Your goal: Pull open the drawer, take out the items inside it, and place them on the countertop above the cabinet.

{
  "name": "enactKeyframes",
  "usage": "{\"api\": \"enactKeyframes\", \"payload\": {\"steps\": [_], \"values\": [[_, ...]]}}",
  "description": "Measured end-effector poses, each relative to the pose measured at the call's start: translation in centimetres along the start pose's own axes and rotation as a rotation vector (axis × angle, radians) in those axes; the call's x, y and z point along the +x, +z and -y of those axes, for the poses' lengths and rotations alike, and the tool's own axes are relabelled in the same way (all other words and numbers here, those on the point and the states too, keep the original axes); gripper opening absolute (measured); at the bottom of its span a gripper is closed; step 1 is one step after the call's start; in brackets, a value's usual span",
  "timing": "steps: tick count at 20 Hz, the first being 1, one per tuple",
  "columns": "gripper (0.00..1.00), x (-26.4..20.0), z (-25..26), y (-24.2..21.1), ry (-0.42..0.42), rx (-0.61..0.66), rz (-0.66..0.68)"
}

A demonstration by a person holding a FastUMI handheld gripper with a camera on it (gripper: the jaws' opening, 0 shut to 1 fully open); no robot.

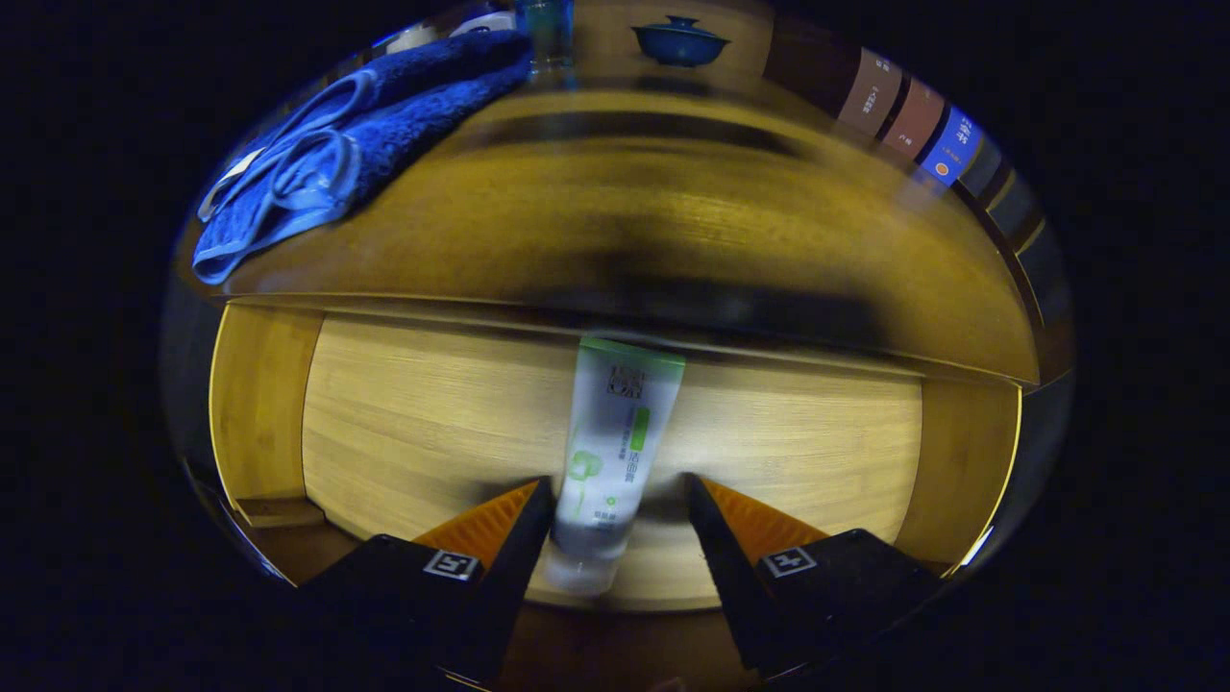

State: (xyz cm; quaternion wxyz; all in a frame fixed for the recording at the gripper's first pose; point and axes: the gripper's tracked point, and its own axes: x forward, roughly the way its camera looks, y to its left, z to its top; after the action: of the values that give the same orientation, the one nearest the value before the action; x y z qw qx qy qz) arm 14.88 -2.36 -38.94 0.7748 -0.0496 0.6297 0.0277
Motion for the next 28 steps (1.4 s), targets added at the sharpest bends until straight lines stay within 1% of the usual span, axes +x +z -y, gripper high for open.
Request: {"api": "enactKeyframes", "payload": {"steps": [1, 2, 3, 4, 7, 13, 19, 23, 25, 28], "values": [[0.76, 0.5, 0.2, -0.1, -0.012, -0.001, -0.023], [0.67, -0.3, 0.1, 0.5, -0.012, -0.005, -0.006], [0.57, 0.6, 0.1, 0.5, -0.007, -0.008, 0.003], [0.48, 0.1, -0.1, 0.5, 0.005, -0.011, -0.002], [0.31, -0.7, 0.1, 0.8, 0.037, 0.059, 0.009], [0.31, -5.4, -1.1, 0.3, 0.135, 0.069, -0.017], [0.31, -9.7, -1.0, 0.5, 0.152, 0.049, -0.1], [0.31, -12.4, -1.5, -0.5, 0.181, 0.007, -0.15], [0.31, -13.6, -1.7, -0.7, 0.19, -0.006, -0.138], [0.31, -16.1, -1.9, -0.2, 0.217, -0.007, -0.074]]}}
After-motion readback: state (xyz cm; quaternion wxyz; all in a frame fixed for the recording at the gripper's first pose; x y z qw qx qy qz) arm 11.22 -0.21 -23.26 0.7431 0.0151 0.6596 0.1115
